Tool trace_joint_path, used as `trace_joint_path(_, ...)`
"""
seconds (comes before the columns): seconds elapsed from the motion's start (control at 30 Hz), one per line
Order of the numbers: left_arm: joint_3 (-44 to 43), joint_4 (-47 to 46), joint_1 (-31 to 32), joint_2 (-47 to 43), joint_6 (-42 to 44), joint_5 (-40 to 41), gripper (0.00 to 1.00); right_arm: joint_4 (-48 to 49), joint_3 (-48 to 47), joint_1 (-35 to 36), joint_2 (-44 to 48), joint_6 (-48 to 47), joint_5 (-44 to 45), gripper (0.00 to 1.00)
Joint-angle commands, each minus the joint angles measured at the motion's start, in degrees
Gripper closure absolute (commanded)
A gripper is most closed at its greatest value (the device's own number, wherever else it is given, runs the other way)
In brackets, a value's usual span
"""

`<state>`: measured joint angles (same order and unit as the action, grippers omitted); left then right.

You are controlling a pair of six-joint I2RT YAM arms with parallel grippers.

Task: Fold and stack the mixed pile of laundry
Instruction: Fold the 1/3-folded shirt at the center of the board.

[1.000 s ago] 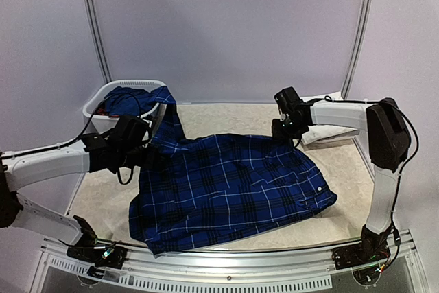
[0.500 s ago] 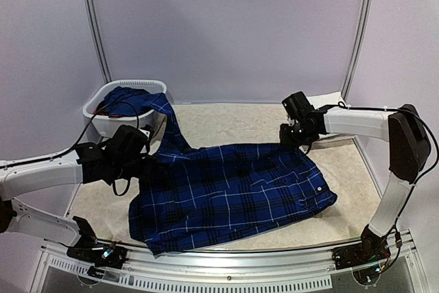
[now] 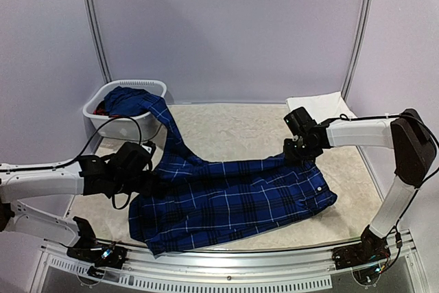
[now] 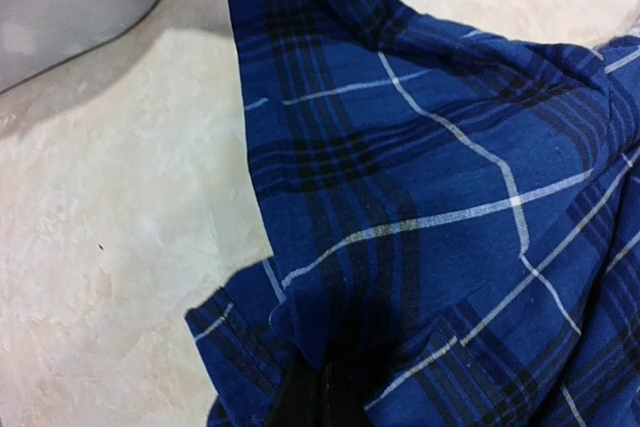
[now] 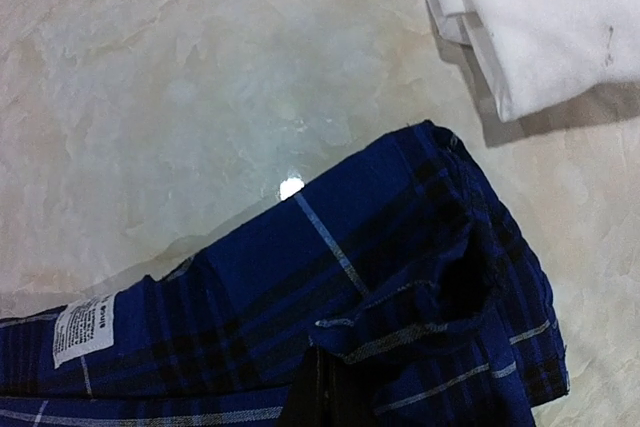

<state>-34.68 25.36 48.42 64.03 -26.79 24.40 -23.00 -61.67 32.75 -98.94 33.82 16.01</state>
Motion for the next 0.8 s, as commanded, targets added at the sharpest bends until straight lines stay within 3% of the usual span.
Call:
trace_joint_path(0.0, 1.22, 2.1, 2.5, 0.24, -2.92, 0.75, 1.0, -0.47, 2.38, 0.34, 1.35, 2.81, 4.52, 1.0)
trace_joint_path(0.23, 0.95, 5.0, 6.11, 2.88, -5.71, -0.06, 1.0, -1.07, 6.62, 1.39, 4.49, 6.11, 5.74, 0.99)
trace_joint_path(0.4, -0.45, 6.51, 8.42, 6.87, -7.2, -1.77, 0.97, -1.33, 9.01, 1.41, 6.26, 8.81, 5.26, 0.85)
trace_joint_path(0.5, -2.24, 9.0, 10.41, 8.31, -7.88, -1.37, 0.88, -4.21, 8.59, 1.36, 8.61, 9.38, 5.12, 0.76)
trace_joint_path(0.77, -5.99, 10.97, 12.62, 3.74, -6.33, -0.82, 0.59, -3.07, 8.15, 1.91, 22.16, 6.06, -2.36, 0.66)
